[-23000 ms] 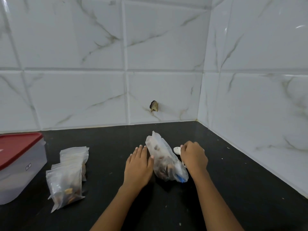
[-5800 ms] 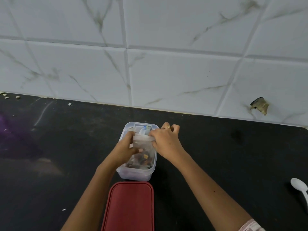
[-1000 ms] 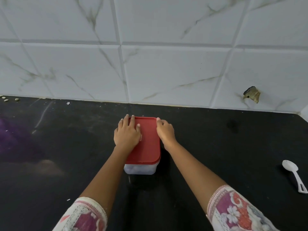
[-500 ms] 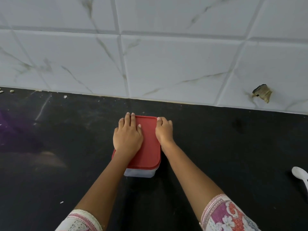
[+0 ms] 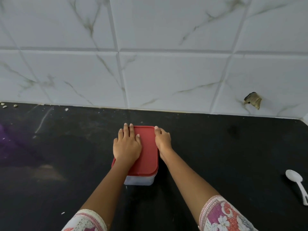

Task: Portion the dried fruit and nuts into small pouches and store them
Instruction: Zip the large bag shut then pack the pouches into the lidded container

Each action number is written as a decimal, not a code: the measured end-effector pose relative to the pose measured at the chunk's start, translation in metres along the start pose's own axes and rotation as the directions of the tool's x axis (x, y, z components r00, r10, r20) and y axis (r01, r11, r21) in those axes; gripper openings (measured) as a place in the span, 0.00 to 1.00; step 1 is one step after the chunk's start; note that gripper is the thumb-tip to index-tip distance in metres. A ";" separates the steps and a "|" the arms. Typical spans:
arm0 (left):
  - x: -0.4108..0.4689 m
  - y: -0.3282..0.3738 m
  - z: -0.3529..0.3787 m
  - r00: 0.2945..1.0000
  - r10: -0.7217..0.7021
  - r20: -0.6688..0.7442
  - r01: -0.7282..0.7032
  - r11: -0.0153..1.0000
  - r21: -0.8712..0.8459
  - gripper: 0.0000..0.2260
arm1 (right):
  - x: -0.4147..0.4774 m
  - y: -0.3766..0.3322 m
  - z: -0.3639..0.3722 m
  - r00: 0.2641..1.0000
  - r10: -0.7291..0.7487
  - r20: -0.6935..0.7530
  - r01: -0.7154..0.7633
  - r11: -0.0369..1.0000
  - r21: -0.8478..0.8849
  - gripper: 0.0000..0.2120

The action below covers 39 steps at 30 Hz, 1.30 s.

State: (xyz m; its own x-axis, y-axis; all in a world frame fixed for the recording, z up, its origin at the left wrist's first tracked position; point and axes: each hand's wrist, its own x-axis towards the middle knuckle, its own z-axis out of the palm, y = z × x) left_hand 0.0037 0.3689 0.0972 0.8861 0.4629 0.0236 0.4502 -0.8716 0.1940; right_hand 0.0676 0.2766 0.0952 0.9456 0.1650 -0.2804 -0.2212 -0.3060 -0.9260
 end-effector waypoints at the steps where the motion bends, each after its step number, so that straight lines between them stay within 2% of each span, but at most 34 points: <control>1: -0.001 0.002 -0.001 1.000 0.004 0.002 -0.004 1.000 -0.004 0.25 | -0.001 0.003 -0.001 1.000 0.015 -0.001 -0.015 1.000 0.024 0.23; 7: -0.006 0.006 -0.004 0.999 -0.032 0.019 0.031 0.999 0.034 0.31 | -0.010 0.002 -0.006 1.000 0.014 0.006 -0.014 0.997 0.076 0.19; 13: -0.010 0.005 -0.003 0.999 0.012 -0.030 -0.010 0.998 0.068 0.33 | -0.009 -0.004 -0.003 0.998 -0.025 -0.065 0.022 0.999 -0.038 0.20; 21: -0.007 0.003 0.002 0.998 0.047 -0.052 -0.041 0.994 0.099 0.33 | 0.005 0.008 0.000 0.993 -0.048 -0.112 0.045 0.998 -0.032 0.18; 28: -0.015 0.003 -0.001 0.999 0.037 0.013 -0.038 0.994 0.104 0.32 | -0.006 0.009 0.002 0.993 -0.044 -0.110 0.043 0.999 -0.015 0.19; 39: -0.033 0.005 -0.004 0.995 0.094 0.027 -0.095 0.995 0.028 0.28 | -0.031 0.015 -0.012 0.993 -0.077 -0.086 0.076 0.997 -0.017 0.20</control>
State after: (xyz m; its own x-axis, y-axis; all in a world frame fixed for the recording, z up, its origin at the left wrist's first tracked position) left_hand -0.0240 0.3504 0.1013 0.9273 0.3740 0.0151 0.3667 -0.9159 0.1635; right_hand 0.0375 0.2556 0.0932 0.9769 0.1064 -0.1854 -0.1449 -0.3081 -0.9403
